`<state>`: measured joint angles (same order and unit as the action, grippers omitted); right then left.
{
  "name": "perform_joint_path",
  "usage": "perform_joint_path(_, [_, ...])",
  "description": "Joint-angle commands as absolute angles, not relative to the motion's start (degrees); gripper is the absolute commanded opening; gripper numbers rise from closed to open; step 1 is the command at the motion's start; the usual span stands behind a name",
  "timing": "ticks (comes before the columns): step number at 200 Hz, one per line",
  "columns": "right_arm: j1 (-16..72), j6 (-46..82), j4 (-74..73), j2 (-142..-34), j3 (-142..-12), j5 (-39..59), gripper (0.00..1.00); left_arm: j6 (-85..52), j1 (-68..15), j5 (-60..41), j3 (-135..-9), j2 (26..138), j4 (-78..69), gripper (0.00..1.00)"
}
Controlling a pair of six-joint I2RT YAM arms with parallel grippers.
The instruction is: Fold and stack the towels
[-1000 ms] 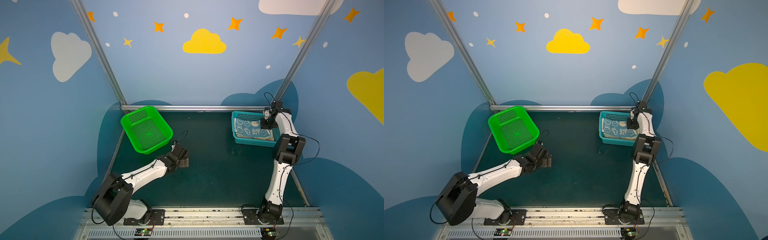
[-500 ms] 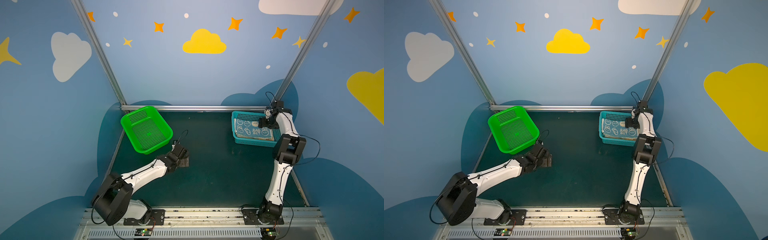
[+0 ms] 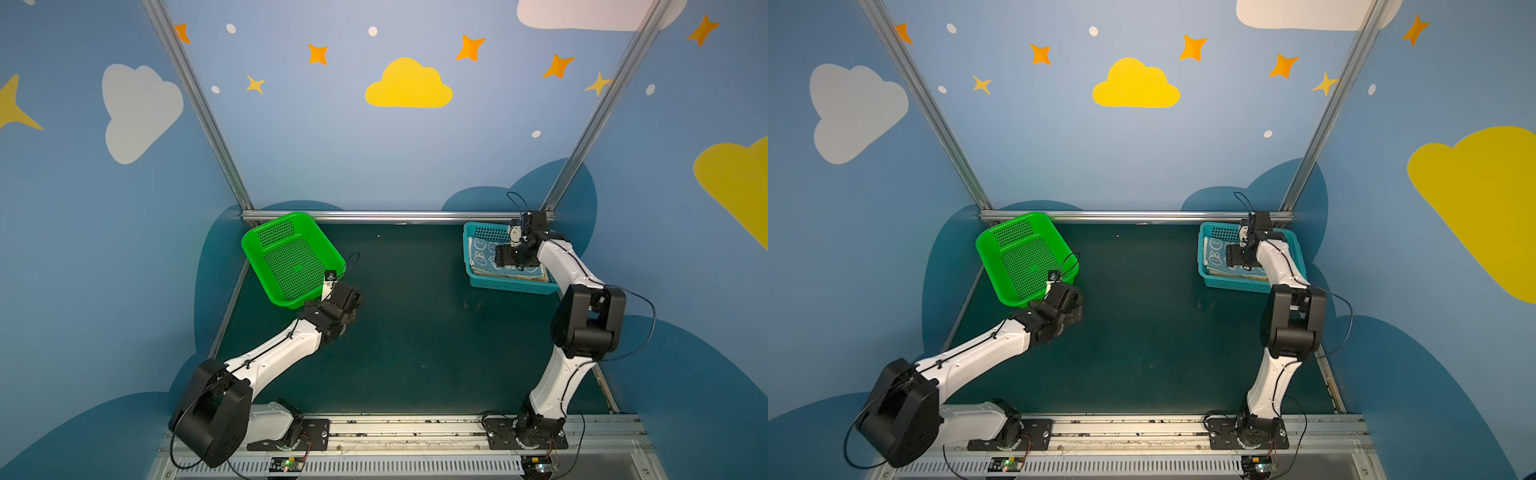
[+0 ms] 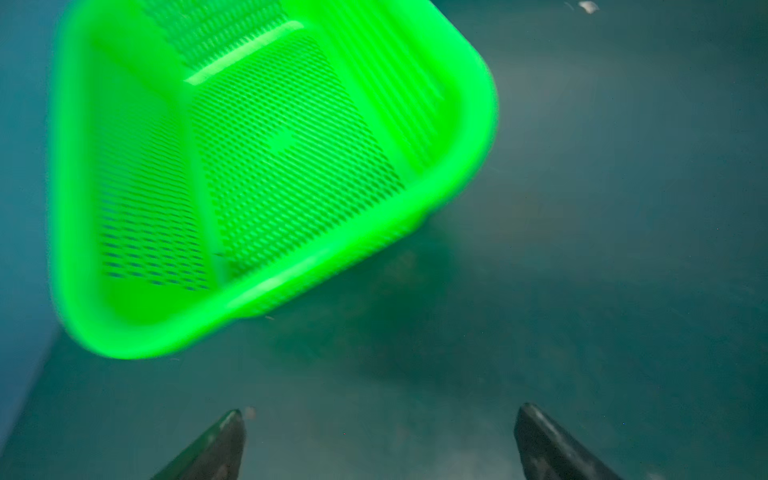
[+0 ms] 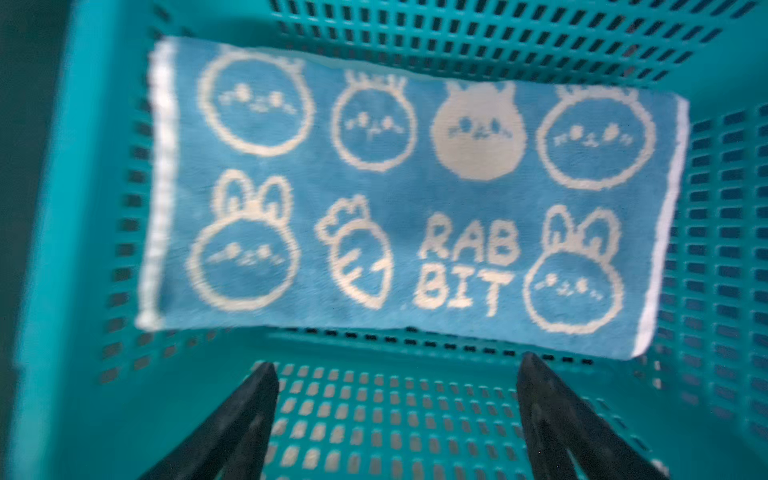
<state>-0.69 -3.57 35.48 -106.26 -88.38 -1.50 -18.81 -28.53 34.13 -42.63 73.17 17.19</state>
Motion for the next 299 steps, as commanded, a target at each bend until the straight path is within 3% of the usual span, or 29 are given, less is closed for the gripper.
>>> perform_joint_path(1, [0.28,0.21,28.72,-99.88,-79.94,-3.05,0.85,-15.34,-25.39,40.05,-40.67,70.32,14.83,1.0])
perform_joint_path(31, [3.01,3.78,23.35,-90.92,-65.82,-4.97,0.85,-9.95,-19.55,39.45,-34.24,66.28,1.38,1.0])
perform_joint_path(62, [4.81,4.59,12.87,-81.71,-50.94,-3.77,0.85,-6.49,-10.8,28.59,-25.03,63.66,-15.41,1.0])
perform_joint_path(119, [5.8,0.06,-9.52,-73.08,-32.08,-2.64,0.85,-4.3,-4.34,21.55,-21.79,70.6,-28.78,1.0])
perform_joint_path(176, [5.67,-2.44,-11.92,-75.73,-33.23,-1.15,0.85,-2.58,-2.23,13.21,-24.92,79.47,-34.27,1.0])
perform_joint_path(207, [5.27,-3.14,-8.76,-81.03,-38.14,3.46,0.85,-2.27,-2.02,9.73,-22.0,88.38,-48.56,1.0])
perform_joint_path(226, [5.35,-5.78,-12.26,-84.58,-39.57,3.75,0.9,-1.68,-1.85,9.27,-23.07,86.48,-43.8,1.0])
perform_joint_path(242, [4.16,-0.02,-10.34,-84.55,-40.25,1.06,0.9,-2.04,-1.85,9.88,-23.11,86.79,-43.89,1.0])
perform_joint_path(260, [1.65,1.3,-16.62,-83.03,-35.09,4.13,0.9,-2.37,-1.73,10.19,-23.42,86.98,-43.47,1.0])
perform_joint_path(281, [0.87,-4.11,-34.22,-84.21,-26.75,9.22,0.91,-2.5,-1.57,10.0,-23.47,87.04,-43.54,1.0])
perform_joint_path(299, [0.82,-1.36,-30.28,-83.68,-27.99,8.43,0.91,-2.47,-1.52,9.97,-23.54,87.01,-43.51,1.0])
